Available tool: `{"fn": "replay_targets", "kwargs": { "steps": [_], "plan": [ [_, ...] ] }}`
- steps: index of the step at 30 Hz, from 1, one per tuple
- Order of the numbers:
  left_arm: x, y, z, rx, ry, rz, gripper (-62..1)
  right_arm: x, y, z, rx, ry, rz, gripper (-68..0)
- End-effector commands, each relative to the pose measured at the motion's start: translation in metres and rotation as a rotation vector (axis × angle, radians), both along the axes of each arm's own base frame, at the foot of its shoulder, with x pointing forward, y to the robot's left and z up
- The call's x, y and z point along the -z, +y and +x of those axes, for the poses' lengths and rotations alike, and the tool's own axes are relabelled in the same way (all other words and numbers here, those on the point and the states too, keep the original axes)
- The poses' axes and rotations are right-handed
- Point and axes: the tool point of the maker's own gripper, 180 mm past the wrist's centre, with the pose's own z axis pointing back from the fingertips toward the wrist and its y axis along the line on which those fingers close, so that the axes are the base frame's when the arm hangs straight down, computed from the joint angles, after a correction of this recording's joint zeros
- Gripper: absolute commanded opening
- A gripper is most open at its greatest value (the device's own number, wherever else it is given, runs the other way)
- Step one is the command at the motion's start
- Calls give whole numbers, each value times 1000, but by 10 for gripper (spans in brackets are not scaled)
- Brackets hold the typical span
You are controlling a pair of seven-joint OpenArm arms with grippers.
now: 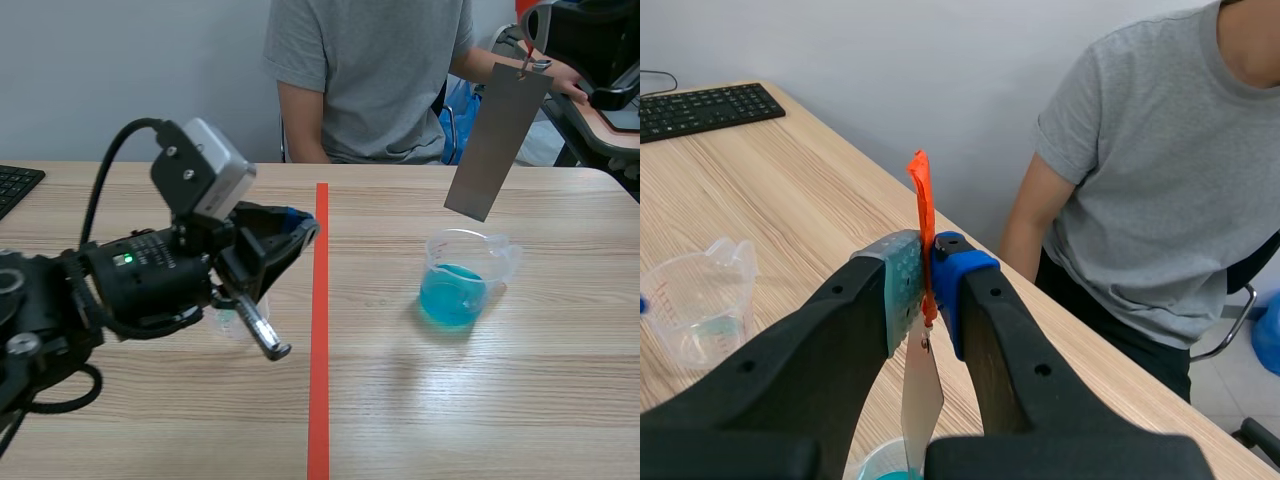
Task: Do the redox reaction experiment.
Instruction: 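Raise the plate and point at it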
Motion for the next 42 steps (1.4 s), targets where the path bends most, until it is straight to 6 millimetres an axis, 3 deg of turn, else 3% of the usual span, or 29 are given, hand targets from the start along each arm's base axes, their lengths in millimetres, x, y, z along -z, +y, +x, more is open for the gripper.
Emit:
{"fn": "replay_targets", "kwargs": {
  "steps": [1, 10, 20, 42],
  "plan": [
    [-6, 5, -10, -2, 1, -24, -575, -16, 0, -1, -11, -48, 2, -664],
    [-19, 40, -64, -36, 16, 60, -575, -16, 0, -1, -11, -48, 2, -664],
    [-31, 53, -111, -96, 121, 47, -575, -16, 0, -1, -11, -48, 2, -664],
    [-36, 54, -115, -120, 129, 38, -575, -17, 0, -1, -12, -50, 4, -664]
  ]
}}
